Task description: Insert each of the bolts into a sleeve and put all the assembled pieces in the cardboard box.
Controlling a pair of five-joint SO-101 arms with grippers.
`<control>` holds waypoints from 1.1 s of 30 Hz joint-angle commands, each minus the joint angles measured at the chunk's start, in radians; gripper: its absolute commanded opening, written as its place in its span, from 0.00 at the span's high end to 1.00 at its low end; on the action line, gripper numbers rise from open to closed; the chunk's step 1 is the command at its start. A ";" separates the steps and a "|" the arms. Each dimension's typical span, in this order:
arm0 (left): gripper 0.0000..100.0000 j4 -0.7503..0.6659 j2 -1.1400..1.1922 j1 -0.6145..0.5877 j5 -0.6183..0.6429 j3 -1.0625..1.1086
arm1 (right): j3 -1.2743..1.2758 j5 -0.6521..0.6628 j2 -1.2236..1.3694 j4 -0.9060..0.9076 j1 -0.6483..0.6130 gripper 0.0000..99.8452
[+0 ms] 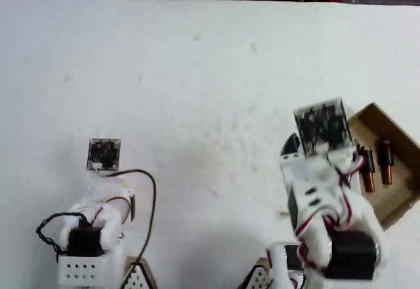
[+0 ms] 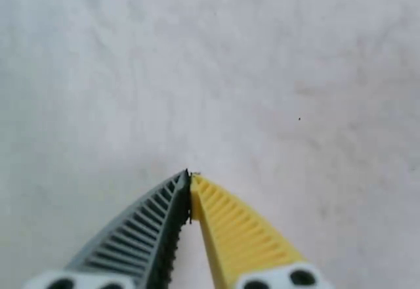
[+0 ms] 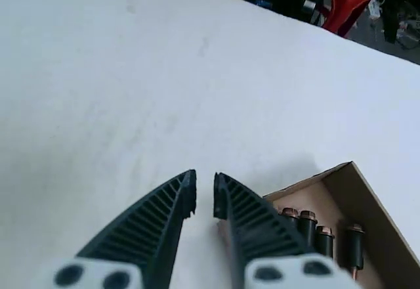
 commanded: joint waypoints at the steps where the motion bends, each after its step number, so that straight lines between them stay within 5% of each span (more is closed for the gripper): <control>1: 0.98 0.006 -0.008 -0.013 0.011 -0.002 | 0.117 -0.006 -0.139 -0.073 -0.007 0.97; 19: 0.98 0.006 -0.008 -0.013 0.011 -0.002 | 0.512 -0.006 -0.455 -0.242 -0.010 0.97; 33: 0.98 0.006 -0.008 -0.013 0.011 -0.002 | 0.695 -0.006 -0.458 -0.265 -0.010 0.97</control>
